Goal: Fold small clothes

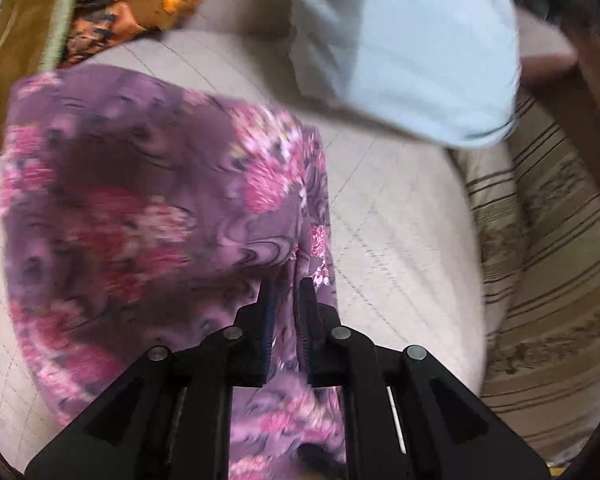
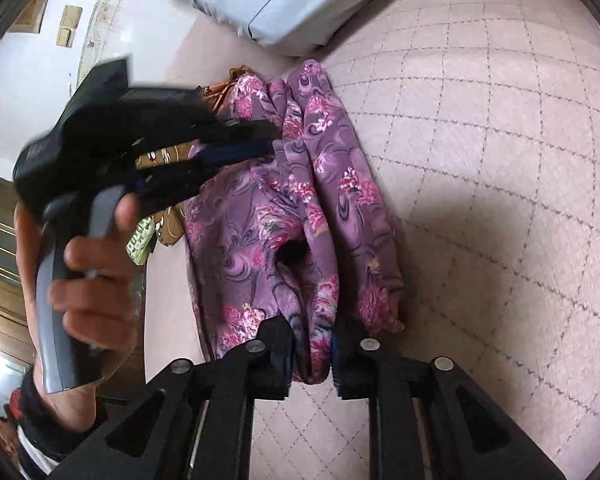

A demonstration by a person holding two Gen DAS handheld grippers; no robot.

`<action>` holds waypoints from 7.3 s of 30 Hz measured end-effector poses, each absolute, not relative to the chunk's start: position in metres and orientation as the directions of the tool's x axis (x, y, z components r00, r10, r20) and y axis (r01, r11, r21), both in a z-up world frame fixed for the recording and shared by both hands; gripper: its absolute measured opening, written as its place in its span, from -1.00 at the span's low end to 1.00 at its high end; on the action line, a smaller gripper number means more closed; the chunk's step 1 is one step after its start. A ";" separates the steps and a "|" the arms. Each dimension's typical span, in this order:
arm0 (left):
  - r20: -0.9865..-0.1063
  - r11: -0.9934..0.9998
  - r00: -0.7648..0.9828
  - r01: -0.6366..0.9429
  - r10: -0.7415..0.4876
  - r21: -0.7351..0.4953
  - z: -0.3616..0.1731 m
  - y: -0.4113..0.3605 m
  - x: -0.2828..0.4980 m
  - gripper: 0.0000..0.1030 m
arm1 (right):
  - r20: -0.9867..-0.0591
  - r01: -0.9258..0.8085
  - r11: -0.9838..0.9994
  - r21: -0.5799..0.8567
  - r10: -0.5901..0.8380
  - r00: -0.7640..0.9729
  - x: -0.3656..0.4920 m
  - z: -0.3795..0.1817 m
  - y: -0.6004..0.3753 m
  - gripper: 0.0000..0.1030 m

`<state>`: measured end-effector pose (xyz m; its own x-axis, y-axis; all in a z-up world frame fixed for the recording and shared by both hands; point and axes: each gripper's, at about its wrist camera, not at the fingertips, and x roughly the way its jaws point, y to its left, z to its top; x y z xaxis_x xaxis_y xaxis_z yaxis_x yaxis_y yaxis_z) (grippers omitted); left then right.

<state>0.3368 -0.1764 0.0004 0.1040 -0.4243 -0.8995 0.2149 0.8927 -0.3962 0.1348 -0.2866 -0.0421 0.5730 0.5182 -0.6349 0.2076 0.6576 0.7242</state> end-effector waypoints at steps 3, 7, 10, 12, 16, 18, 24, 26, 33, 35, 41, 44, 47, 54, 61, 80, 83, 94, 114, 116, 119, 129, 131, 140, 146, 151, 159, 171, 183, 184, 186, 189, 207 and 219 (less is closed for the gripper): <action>-0.867 0.878 0.158 0.173 -0.472 -0.446 0.025 -0.129 0.337 -0.45 | -0.617 0.191 0.679 0.709 0.466 0.634 0.128 -0.026 -0.295 -0.49; -0.874 0.914 0.267 0.112 -0.405 -0.390 0.033 -0.063 0.347 -0.13 | -0.535 0.120 0.681 0.723 0.440 0.722 0.143 0.001 -0.309 -0.37; -0.869 0.907 0.266 0.068 -0.418 -0.416 0.024 -0.027 0.356 -0.13 | -0.502 0.042 0.698 0.715 0.469 0.727 0.174 0.016 -0.307 -0.19; -0.866 0.899 0.256 0.040 -0.431 -0.435 0.014 -0.017 0.360 -0.13 | -0.522 0.020 0.723 0.691 0.479 0.705 0.202 0.021 -0.302 0.00; -0.843 0.867 0.236 -0.007 -0.483 -0.498 -0.016 -0.011 0.368 -0.13 | -0.627 0.081 0.779 0.622 0.434 0.646 0.261 0.003 -0.300 0.05; -0.831 0.853 0.239 -0.018 -0.503 -0.522 -0.024 -0.009 0.369 -0.13 | -0.661 0.111 0.792 0.601 0.414 0.626 0.281 -0.011 -0.299 0.05; -0.823 0.851 0.246 0.019 -0.513 -0.525 -0.025 -0.017 0.374 -0.12 | -0.683 0.048 0.808 0.587 0.462 0.565 0.309 -0.021 -0.286 -0.85; -0.815 0.850 0.264 0.038 -0.515 -0.525 -0.021 -0.019 0.373 -0.09 | -0.657 0.013 0.825 0.565 0.440 0.612 0.305 -0.005 -0.286 -0.84; -0.852 0.883 0.251 0.027 -0.460 -0.469 -0.041 -0.037 0.383 -0.09 | -0.743 0.142 0.855 0.498 0.337 0.578 0.318 -0.042 -0.312 -0.82; -0.863 0.898 0.259 0.039 -0.433 -0.439 -0.039 -0.040 0.381 -0.09 | -0.727 0.161 0.828 0.538 0.358 0.585 0.315 -0.046 -0.318 -0.78; -0.884 0.934 0.305 0.083 -0.355 -0.347 -0.017 -0.047 0.358 -0.09 | -0.700 0.129 0.787 0.603 0.444 0.559 0.288 -0.031 -0.330 -0.54; -0.894 0.952 0.325 0.089 -0.307 -0.294 -0.010 -0.049 0.341 -0.09 | -0.696 0.118 0.777 0.618 0.470 0.543 0.257 -0.029 -0.336 -0.35; -0.900 0.957 0.327 0.083 -0.289 -0.277 -0.009 -0.049 0.324 -0.09 | -0.697 0.106 0.774 0.625 0.491 0.523 0.241 -0.033 -0.328 -0.28; -0.918 0.978 0.338 0.078 -0.207 -0.192 -0.006 -0.054 0.306 -0.08 | -0.743 0.108 0.821 0.560 0.440 0.504 0.230 -0.033 -0.306 -0.50; -0.923 0.985 0.346 0.096 -0.171 -0.147 -0.009 -0.053 0.290 0.08 | -0.708 0.066 0.869 0.490 0.352 0.612 0.216 0.002 -0.313 -0.90; -0.864 0.875 0.151 0.010 -0.480 -0.484 -0.058 -0.039 0.215 -0.04 | -0.664 0.109 0.726 0.679 0.545 0.511 0.144 -0.046 -0.321 -0.80; -0.904 0.920 0.177 0.037 -0.390 -0.390 -0.053 -0.041 0.209 -0.33 | -0.592 0.044 0.701 0.711 0.564 0.575 0.135 -0.021 -0.313 -0.80; -0.915 0.930 0.177 0.126 -0.363 -0.345 -0.050 -0.034 0.189 -0.44 | -0.772 0.130 0.837 0.531 0.414 0.483 0.134 -0.046 -0.306 -0.53; -0.900 0.939 0.272 0.062 -0.341 -0.337 -0.033 -0.058 0.353 0.10 | -0.710 0.113 0.833 0.541 0.381 0.592 0.315 -0.020 -0.308 -0.50; -0.909 0.947 0.268 0.055 -0.320 -0.317 -0.046 -0.059 0.357 0.24 | -0.704 0.071 0.852 0.519 0.379 0.601 0.318 -0.019 -0.304 -0.77; -0.906 0.945 0.274 0.045 -0.323 -0.323 -0.057 -0.058 0.361 0.38 | -0.744 0.126 0.860 0.495 0.345 0.572 0.323 -0.035 -0.317 -0.78; -0.915 0.961 0.292 0.072 -0.278 -0.268 -0.047 -0.064 0.343 0.39 | -0.759 0.107 0.888 0.448 0.314 0.570 0.304 -0.023 -0.309 -0.49; -0.916 0.961 0.293 0.084 -0.276 -0.262 -0.042 -0.064 0.334 0.39 | -0.749 0.071 0.891 0.448 0.331 0.574 0.289 -0.015 -0.304 -0.19; -0.920 0.963 0.286 0.106 -0.269 -0.249 -0.030 -0.065 0.298 0.39 | -0.795 0.042 0.917 0.397 0.320 0.515 0.254 -0.032 -0.285 -0.01; -0.914 0.964 0.316 0.152 -0.255 -0.217 -0.033 -0.062 0.271 0.40 | -0.764 0.069 0.911 0.408 0.299 0.571 0.241 -0.022 -0.297 -0.85; -0.904 0.939 0.253 0.085 -0.344 -0.334 -0.046 -0.041 0.270 0.42 | -0.787 0.119 0.898 0.424 0.300 0.539 0.239 -0.040 -0.310 -0.70; -0.799 0.819 0.195 0.043 -0.568 -0.572 -0.034 0.009 0.282 0.41 | -0.642 0.157 0.714 0.682 0.482 0.596 0.231 -0.043 -0.364 0.00; -0.774 0.782 0.133 0.013 -0.620 -0.624 -0.059 -0.024 0.300 0.60 | -0.564 -0.056 0.655 0.754 0.688 0.457 0.243 -0.067 -0.327 0.01; -0.796 0.820 0.217 0.038 -0.565 -0.572 -0.042 -0.032 0.288 -0.50 | -0.651 -0.059 0.787 0.614 0.547 0.525 0.238 -0.053 -0.309 -0.55; -0.800 0.827 0.226 0.057 -0.556 -0.559 -0.036 -0.034 0.285 -0.52 | -0.656 -0.054 0.795 0.604 0.535 0.533 0.237 -0.048 -0.305 -0.56; -0.808 0.843 0.243 0.101 -0.536 -0.529 -0.019 -0.037 0.274 -0.52 | -0.663 -0.052 0.809 0.586 0.515 0.544 0.231 -0.036 -0.299 -0.57; -0.793 0.831 0.250 0.119 -0.555 -0.544 0.000 -0.031 0.261 -0.52 | -0.666 -0.050 0.819 0.572 0.498 0.555 0.216 -0.018 -0.296 -0.57; -0.796 0.860 0.328 0.147 -0.509 -0.489 0.039 0.049 0.163 -0.52 | -0.638 -0.130 0.819 0.559 0.525 0.564 0.121 0.025 -0.221 -0.56; -0.834 0.876 0.271 0.089 -0.480 -0.475 -0.051 0.072 0.161 -0.21 | -0.709 -0.070 0.837 0.543 0.502 0.495 0.130 -0.062 -0.220 -0.13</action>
<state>0.1613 0.0719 -0.0515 0.2708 -0.4799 -0.8345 0.0889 0.8756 -0.4747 0.1295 -0.2197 -0.0620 0.4950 0.5017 -0.7094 -0.0704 0.8370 0.5427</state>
